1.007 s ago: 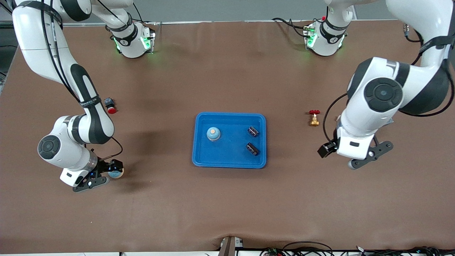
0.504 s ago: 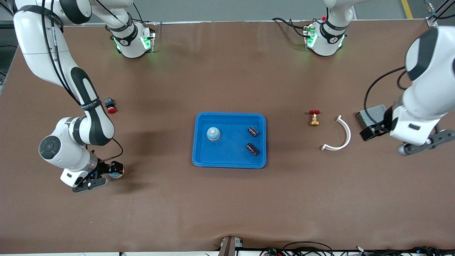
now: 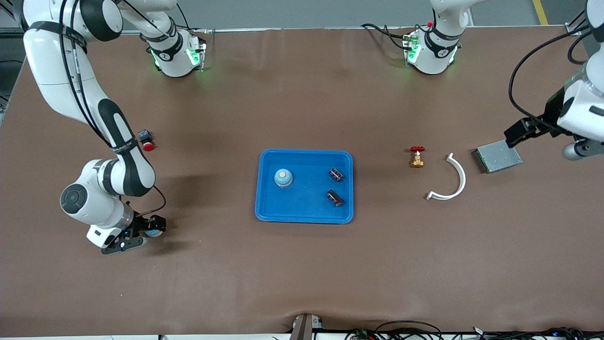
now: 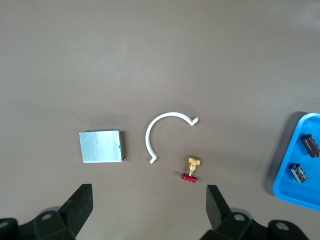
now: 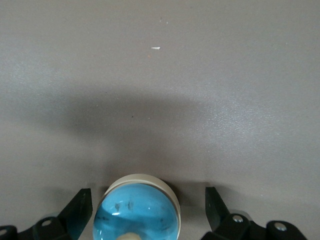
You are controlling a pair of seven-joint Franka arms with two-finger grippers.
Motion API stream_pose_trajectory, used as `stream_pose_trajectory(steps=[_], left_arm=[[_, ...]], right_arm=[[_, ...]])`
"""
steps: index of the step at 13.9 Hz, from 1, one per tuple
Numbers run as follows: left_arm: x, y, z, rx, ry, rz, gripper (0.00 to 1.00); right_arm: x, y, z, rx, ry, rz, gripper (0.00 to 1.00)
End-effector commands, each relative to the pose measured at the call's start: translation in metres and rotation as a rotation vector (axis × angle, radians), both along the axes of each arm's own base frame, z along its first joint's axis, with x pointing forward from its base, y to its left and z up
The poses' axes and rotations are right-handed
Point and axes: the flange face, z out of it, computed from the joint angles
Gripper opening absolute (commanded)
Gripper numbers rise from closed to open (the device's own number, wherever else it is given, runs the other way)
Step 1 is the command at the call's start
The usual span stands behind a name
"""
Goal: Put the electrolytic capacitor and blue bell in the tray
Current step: 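Grasp the second blue bell with the right gripper while the left withdraws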
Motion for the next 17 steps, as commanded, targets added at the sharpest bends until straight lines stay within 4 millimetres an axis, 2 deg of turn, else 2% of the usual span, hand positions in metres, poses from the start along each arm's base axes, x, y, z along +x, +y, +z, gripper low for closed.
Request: stream_pose_trajectory(steps=[1, 3, 9, 11, 15, 17], left_arm=[[-0.019, -0.009, 0.016, -0.015, -0.002, -0.022, 1.00], [-0.027, -0.006, 0.018, -0.040, 0.013, -0.021, 1.00], [-0.057, 0.031, 0.031, -0.082, 0.041, -0.095, 1.00], [-0.062, 0.035, 0.034, -0.103, 0.039, -0.102, 1.00], [-0.078, 0.030, 0.037, -0.100, 0.039, -0.120, 1.00], [-0.081, 0.016, 0.040, -0.093, 0.043, -0.144, 1.00]], right_arm=[[0.000, 0.000, 0.002, 0.033, -0.008, -0.021, 1.00], [-0.001, 0.002, -0.001, 0.034, -0.003, -0.020, 1.00], [-0.003, 0.004, -0.005, 0.034, -0.004, -0.018, 1.00], [-0.007, 0.004, -0.010, 0.031, -0.007, -0.017, 0.98], [-0.007, 0.006, -0.008, 0.032, -0.001, -0.014, 0.58], [-0.006, 0.006, -0.006, 0.032, -0.003, -0.014, 0.38]])
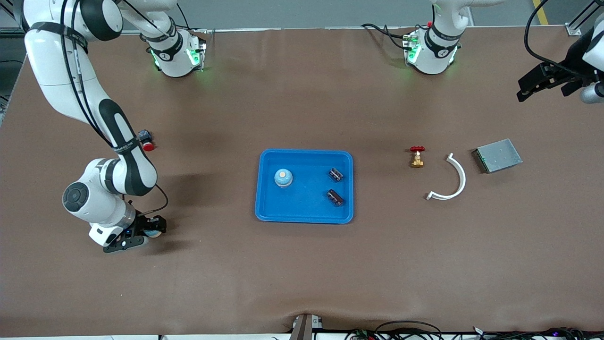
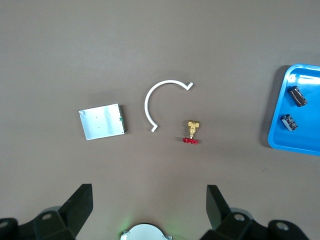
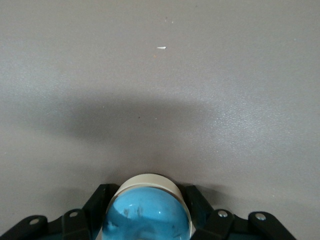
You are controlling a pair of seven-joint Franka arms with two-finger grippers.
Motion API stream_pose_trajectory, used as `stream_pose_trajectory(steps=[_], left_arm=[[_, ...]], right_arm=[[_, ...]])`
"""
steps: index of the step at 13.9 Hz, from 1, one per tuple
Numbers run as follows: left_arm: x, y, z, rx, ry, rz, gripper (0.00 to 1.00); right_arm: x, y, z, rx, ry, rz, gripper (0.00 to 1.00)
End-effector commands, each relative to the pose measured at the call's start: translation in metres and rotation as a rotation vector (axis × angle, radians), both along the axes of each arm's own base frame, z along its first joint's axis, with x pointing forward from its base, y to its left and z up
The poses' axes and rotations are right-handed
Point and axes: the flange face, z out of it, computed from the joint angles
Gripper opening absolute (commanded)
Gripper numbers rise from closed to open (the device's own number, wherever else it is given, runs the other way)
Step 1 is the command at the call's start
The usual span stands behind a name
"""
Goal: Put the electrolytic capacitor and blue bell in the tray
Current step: 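Grasp the second blue bell with the right gripper while the left withdraws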
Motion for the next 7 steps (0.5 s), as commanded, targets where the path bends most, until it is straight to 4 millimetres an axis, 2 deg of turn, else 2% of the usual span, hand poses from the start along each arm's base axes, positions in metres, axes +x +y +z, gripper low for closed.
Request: stream_pose_trajectory(steps=[1, 2, 3, 6, 7], left_arm=[[-0.014, -0.023, 0.004, 0.005, 0.004, -0.058, 1.00], [-0.015, -0.036, 0.001, 0.014, 0.004, -0.069, 1.00], [-0.014, -0.038, 0.001, 0.013, 0.003, -0.065, 1.00], [-0.012, -0.031, 0.000, 0.010, 0.002, -0.073, 1.00], [-0.010, -0.022, 0.001, 0.007, 0.001, -0.060, 1.00]], right_arm=[[-0.003, 0.003, -0.003, 0.014, 0.007, 0.002, 0.34], [-0.001, 0.006, 0.000, 0.014, 0.001, 0.003, 0.32], [0.000, 0.006, 0.002, 0.014, -0.002, 0.000, 0.29], [0.009, 0.017, 0.022, 0.021, -0.009, -0.018, 0.26], [0.013, 0.028, 0.031, 0.027, -0.002, -0.036, 0.26]])
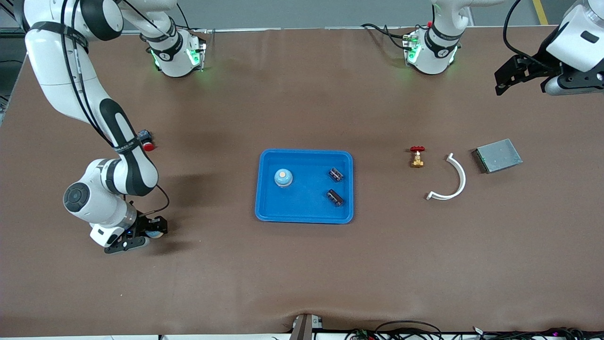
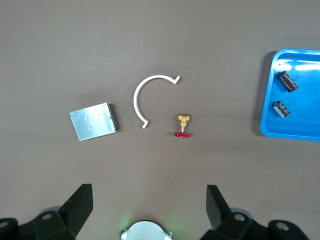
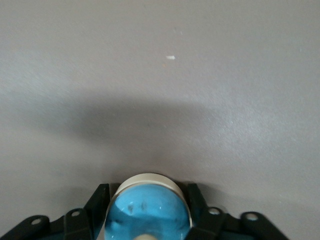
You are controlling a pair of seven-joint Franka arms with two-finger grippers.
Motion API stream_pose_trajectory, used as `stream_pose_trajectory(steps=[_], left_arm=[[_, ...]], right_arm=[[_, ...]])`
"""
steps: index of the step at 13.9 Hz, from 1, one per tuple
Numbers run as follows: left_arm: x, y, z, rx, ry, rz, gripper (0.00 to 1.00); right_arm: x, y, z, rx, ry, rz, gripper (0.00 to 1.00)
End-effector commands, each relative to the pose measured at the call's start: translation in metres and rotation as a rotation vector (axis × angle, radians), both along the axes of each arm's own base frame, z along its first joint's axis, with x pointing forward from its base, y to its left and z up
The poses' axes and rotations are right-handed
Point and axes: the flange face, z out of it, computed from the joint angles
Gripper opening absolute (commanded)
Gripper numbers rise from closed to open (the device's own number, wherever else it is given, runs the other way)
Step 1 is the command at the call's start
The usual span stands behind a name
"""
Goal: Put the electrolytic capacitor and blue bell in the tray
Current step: 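Carry the bell into the tray and open the right gripper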
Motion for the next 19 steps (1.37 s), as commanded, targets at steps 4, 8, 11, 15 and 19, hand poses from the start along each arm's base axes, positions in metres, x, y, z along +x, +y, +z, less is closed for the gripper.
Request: stream_pose_trajectory(steps=[4, 8, 11, 15, 19], left_arm=[[-0.001, 0.039, 0.004, -0.018, -0.006, -0.004, 1.00], [0.002, 0.039, 0.003, -0.020, -0.004, -0.002, 1.00], [0.006, 0.038, -0.001, -0.022, -0.004, -0.001, 1.00], [0.006, 0.037, 0.000, -0.022, -0.007, -0.004, 1.00], [0.007, 0.035, 0.001, -0.024, -0.018, -0.008, 1.00]], right_arm=[[0.015, 0.063, 0.044, 0.032, 0.016, -0.092, 0.26], [0.017, 0.117, 0.066, 0.040, 0.064, -0.177, 0.26], [0.015, 0.168, 0.087, 0.043, 0.097, -0.247, 0.25], [0.001, 0.228, 0.092, 0.051, 0.105, -0.328, 0.25], [-0.021, 0.289, 0.092, 0.056, 0.113, -0.388, 0.25]])
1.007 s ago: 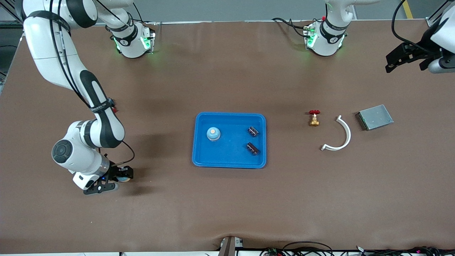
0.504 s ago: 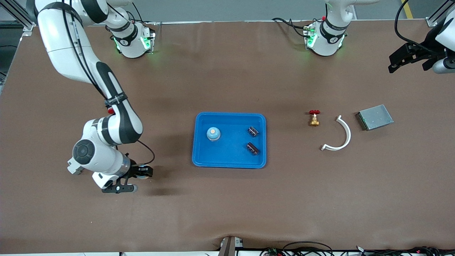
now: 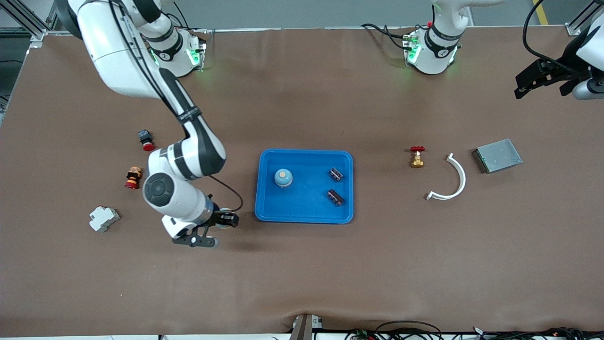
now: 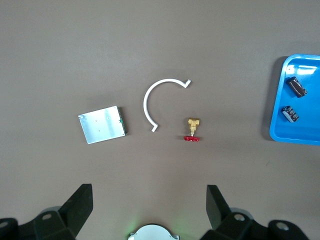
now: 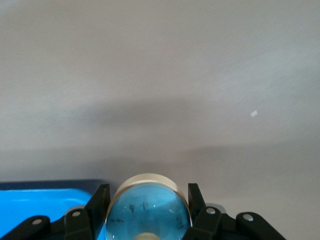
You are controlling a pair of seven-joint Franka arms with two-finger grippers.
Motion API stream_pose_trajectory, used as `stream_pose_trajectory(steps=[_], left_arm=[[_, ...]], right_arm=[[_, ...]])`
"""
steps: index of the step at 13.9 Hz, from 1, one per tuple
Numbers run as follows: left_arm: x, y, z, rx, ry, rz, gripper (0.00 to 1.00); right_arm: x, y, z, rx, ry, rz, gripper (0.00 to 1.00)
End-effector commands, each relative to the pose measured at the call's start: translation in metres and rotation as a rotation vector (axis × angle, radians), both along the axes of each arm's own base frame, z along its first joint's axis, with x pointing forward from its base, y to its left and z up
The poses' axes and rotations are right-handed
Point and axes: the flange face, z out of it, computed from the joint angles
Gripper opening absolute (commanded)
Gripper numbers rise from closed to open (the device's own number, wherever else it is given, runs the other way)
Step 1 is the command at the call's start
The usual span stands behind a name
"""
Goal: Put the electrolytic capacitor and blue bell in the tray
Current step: 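Carry the bell into the tray and open the right gripper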
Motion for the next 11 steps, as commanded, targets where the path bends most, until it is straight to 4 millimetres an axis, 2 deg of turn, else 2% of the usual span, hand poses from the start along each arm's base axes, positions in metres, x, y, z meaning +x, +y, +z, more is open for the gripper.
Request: stream_pose_trajectory(steps=[1, 7, 9, 11], left_arm=[[-0.001, -0.002, 0.002, -0.010, -0.011, -0.013, 1.00], [-0.001, -0.002, 0.003, -0.010, -0.014, -0.015, 1.00], [-0.001, 0.001, 0.004, -0.012, -0.015, -0.010, 1.00], [-0.001, 0.001, 0.003, -0.012, -0.014, -0.010, 1.00]], right_arm=[[-0.012, 0.033, 0.005, -0.016, 0.001, -0.053, 0.25], [-0.050, 0.107, -0.004, -0.069, -0.015, -0.104, 0.26], [-0.056, 0.123, -0.022, -0.070, -0.049, -0.128, 0.26], [-0.058, 0.128, -0.040, -0.072, -0.060, -0.131, 0.26]])
